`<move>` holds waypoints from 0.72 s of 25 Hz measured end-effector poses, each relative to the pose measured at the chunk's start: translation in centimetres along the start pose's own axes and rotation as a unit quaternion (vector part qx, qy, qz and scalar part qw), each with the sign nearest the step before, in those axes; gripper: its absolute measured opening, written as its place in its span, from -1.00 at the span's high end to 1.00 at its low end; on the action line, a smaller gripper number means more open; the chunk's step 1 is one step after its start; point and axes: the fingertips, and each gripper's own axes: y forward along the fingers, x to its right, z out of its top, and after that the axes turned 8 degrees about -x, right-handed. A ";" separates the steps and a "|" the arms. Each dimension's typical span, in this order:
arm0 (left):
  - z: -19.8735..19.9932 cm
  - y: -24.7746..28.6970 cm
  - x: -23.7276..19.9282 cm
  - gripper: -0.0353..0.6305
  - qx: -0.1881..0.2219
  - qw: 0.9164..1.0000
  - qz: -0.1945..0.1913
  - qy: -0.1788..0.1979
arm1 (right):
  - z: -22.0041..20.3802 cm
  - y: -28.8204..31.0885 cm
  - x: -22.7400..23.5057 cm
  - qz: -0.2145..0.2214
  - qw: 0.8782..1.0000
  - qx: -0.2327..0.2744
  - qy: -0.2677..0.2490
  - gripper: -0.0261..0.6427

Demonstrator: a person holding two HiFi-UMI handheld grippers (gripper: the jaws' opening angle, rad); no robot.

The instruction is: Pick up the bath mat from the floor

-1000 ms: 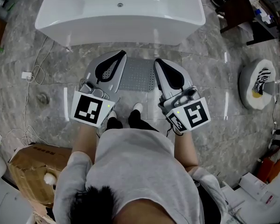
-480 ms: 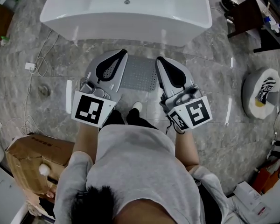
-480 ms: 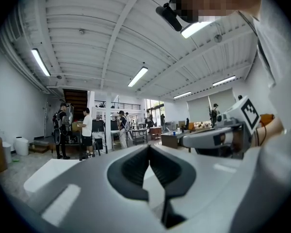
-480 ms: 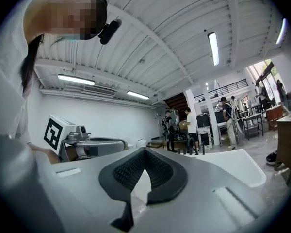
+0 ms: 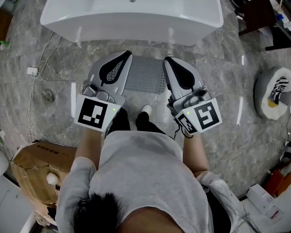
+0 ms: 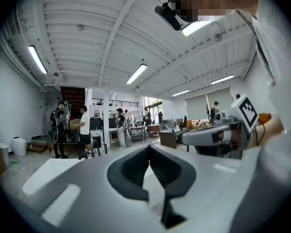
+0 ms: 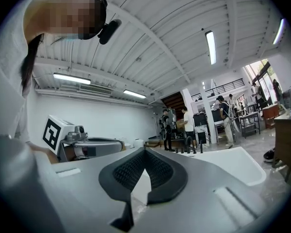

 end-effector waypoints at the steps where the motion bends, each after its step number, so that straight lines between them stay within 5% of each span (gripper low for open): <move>1: 0.0 0.1 -0.4 0.89 -0.001 1.000 -0.004 0.001 | 0.1 0.4 0.0 -0.004 1.000 0.000 0.001 0.92; 18: -4.4 2.4 -6.8 0.89 -0.039 0.998 -0.048 -0.002 | -2.8 6.4 1.2 -0.063 0.997 -0.033 0.024 0.92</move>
